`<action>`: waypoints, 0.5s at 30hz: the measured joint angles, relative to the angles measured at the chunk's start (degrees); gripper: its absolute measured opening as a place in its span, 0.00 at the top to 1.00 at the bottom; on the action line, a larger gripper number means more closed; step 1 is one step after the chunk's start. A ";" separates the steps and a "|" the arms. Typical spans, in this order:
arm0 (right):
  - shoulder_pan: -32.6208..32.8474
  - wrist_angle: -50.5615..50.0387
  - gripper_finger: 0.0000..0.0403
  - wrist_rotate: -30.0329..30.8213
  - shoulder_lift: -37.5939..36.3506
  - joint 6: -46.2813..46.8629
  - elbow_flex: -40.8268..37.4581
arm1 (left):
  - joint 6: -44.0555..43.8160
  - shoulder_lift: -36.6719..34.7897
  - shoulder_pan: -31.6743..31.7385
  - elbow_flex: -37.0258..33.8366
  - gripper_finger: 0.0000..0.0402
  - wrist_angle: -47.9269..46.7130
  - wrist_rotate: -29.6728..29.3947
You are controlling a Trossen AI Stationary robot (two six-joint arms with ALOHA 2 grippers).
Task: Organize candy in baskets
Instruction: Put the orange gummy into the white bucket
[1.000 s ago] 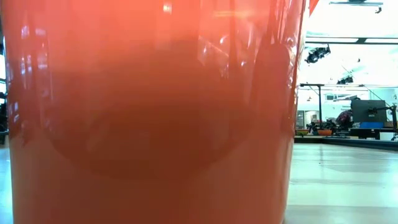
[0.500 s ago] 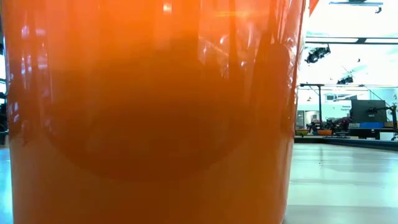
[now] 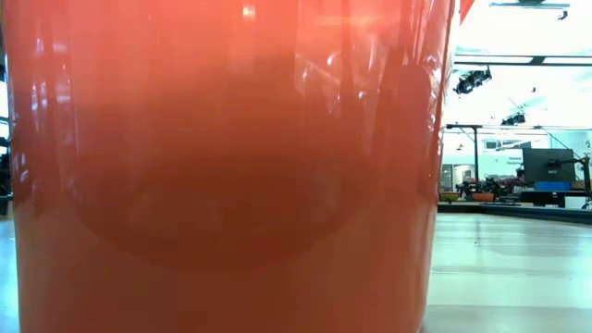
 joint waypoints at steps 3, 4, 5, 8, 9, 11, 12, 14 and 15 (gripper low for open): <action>-0.01 0.01 0.53 0.01 0.00 -0.01 0.00 | -0.20 0.57 0.20 0.00 0.53 -0.45 0.05; -0.01 0.00 0.53 0.01 -0.02 0.01 0.01 | -0.32 0.72 0.20 0.00 0.53 -0.62 0.03; -0.01 0.00 0.53 -0.01 0.00 0.00 0.00 | -0.65 0.88 0.20 0.00 0.53 -0.82 0.06; 0.01 0.00 0.53 0.01 0.00 -0.01 0.02 | -0.61 1.11 0.29 0.02 0.53 -0.92 0.62; 0.01 0.00 0.53 0.01 0.00 -0.01 0.02 | -0.09 1.16 0.48 0.17 0.53 -0.94 0.74; 0.01 0.00 0.53 0.01 0.00 0.01 0.00 | 3.03 1.45 0.88 1.09 0.53 -1.18 1.74; 0.01 0.00 0.53 0.00 0.00 -0.01 0.00 | 5.02 1.62 1.08 1.60 0.53 -1.16 2.69; 0.01 0.00 0.53 -0.01 0.00 0.00 0.00 | 8.93 1.46 1.81 2.14 0.53 3.47 4.68; 0.01 0.00 0.53 0.00 0.00 0.00 0.00 | 7.87 1.48 2.25 2.36 0.52 10.28 6.55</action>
